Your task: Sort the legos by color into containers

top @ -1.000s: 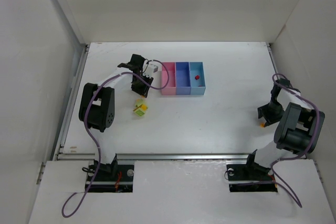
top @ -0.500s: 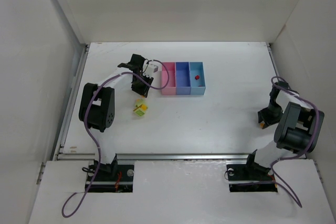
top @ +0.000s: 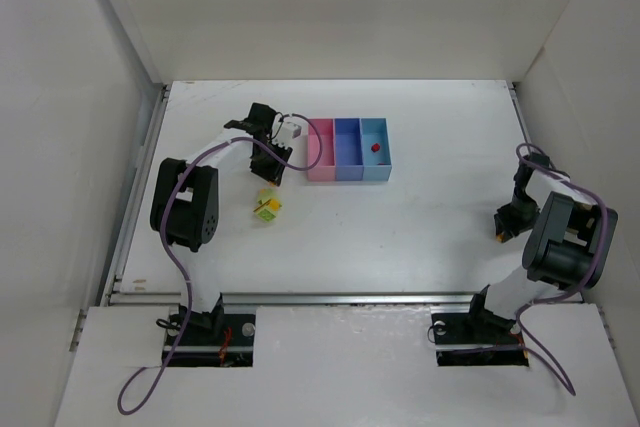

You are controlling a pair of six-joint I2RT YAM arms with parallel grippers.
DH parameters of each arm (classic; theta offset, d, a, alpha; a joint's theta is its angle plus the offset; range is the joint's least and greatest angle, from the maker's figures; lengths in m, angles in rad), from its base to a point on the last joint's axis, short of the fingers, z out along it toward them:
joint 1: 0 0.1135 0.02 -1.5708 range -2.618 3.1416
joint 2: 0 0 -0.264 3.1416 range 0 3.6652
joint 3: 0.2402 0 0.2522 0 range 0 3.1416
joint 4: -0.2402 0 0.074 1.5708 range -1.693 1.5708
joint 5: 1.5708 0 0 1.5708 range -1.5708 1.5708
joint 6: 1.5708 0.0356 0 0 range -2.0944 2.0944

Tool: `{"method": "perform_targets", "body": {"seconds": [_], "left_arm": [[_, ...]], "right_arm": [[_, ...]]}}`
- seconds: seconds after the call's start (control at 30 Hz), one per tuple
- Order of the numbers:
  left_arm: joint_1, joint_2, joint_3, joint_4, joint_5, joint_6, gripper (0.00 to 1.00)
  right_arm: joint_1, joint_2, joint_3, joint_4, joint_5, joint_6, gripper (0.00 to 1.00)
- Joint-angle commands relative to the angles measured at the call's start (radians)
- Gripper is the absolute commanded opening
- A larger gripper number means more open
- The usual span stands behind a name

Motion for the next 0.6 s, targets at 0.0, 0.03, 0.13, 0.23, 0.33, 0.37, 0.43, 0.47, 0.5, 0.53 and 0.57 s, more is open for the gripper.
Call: {"method": "perform_targets", "body": {"seconds": [0.0, 0.03, 0.13, 0.23, 0.33, 0.37, 0.43, 0.47, 0.5, 0.53, 0.57], "left_arm": [[0.004, -0.011, 0.037, -0.021, 0.013, -0.008, 0.03], [0.004, -0.011, 0.037, -0.021, 0.013, -0.008, 0.03], [0.004, -0.011, 0.037, -0.021, 0.013, -0.008, 0.03], [0.004, -0.011, 0.037, -0.021, 0.013, -0.008, 0.03], [0.004, -0.011, 0.037, -0.021, 0.013, -0.008, 0.03], [0.004, -0.020, 0.028, -0.021, 0.003, -0.008, 0.03], [0.004, -0.020, 0.028, -0.021, 0.003, -0.008, 0.03], [0.004, -0.020, 0.028, -0.021, -0.006, -0.008, 0.03], [0.004, -0.020, 0.028, -0.021, -0.006, -0.008, 0.03], [0.004, -0.020, 0.028, -0.021, -0.017, -0.008, 0.03], [0.004, -0.029, 0.028, -0.031, -0.017, -0.008, 0.03]], "right_arm": [[-0.004, 0.016, 0.021, 0.036, -0.003, -0.040, 0.00], [-0.004, 0.005, 0.036, 0.046, -0.003, -0.049, 0.00], [-0.004, -0.032, 0.082, 0.059, -0.036, -0.080, 0.00], [-0.004, -0.056, 0.128, 0.085, -0.108, -0.104, 0.00], [0.020, -0.065, 0.170, 0.094, -0.142, -0.104, 0.00], [0.037, -0.065, 0.205, 0.094, -0.142, -0.104, 0.00], [0.088, -0.035, 0.257, 0.094, -0.142, -0.133, 0.00], [0.161, -0.021, 0.291, 0.094, -0.114, -0.144, 0.00], [0.203, -0.004, 0.369, 0.083, -0.095, -0.158, 0.00], [0.246, 0.032, 0.415, 0.083, -0.078, -0.190, 0.00], [0.333, 0.053, 0.461, 0.071, -0.054, -0.208, 0.00]]}}
